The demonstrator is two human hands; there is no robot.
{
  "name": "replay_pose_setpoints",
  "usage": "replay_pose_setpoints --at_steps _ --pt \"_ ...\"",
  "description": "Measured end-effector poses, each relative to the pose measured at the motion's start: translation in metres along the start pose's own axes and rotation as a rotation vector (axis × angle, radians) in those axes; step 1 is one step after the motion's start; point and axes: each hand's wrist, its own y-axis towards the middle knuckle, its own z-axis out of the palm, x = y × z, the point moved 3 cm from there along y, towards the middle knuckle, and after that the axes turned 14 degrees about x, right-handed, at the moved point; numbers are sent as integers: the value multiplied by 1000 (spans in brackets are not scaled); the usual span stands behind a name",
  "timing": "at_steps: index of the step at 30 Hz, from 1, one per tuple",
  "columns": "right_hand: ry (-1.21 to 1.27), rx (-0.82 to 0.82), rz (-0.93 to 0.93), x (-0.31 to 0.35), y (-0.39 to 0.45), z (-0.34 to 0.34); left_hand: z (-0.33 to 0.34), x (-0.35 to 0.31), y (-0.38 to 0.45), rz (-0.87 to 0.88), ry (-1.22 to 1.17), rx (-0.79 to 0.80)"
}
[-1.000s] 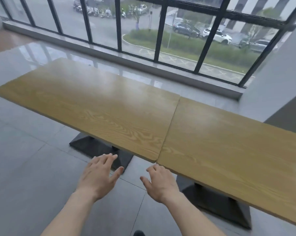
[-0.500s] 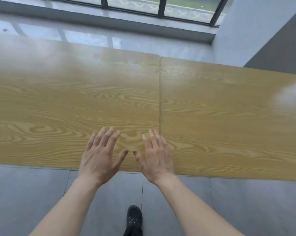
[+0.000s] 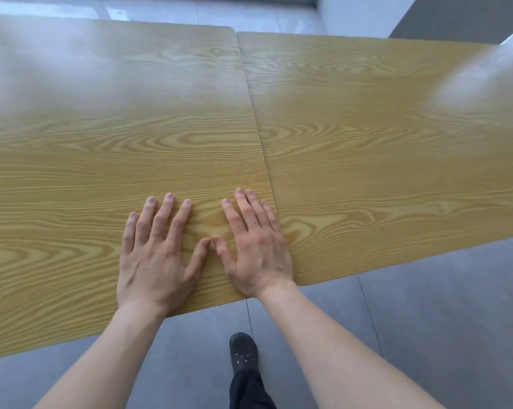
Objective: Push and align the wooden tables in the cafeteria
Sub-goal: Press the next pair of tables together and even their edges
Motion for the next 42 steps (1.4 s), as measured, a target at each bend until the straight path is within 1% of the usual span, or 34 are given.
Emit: replay_pose_setpoints --at_steps 3,9,17,22,31,33,38,42 --pt "13 -23 3 -1 0 1 2 1 1 1 4 -6" --pt "-22 -11 11 -2 2 0 3 2 3 4 13 -16" --pt "-2 -10 12 -2 3 -2 2 1 4 -1 13 -20" --pt "20 -35 -2 -4 5 0 3 2 4 3 15 -40" --pt "14 -24 -22 -3 11 -1 3 5 9 2 48 -43" --pt "9 -17 -11 -3 11 -1 3 5 10 6 48 -33" --pt "41 59 -45 -1 4 -7 -3 0 1 -6 46 46" --pt "69 79 -54 -15 17 -34 -30 -3 12 -17 43 74"
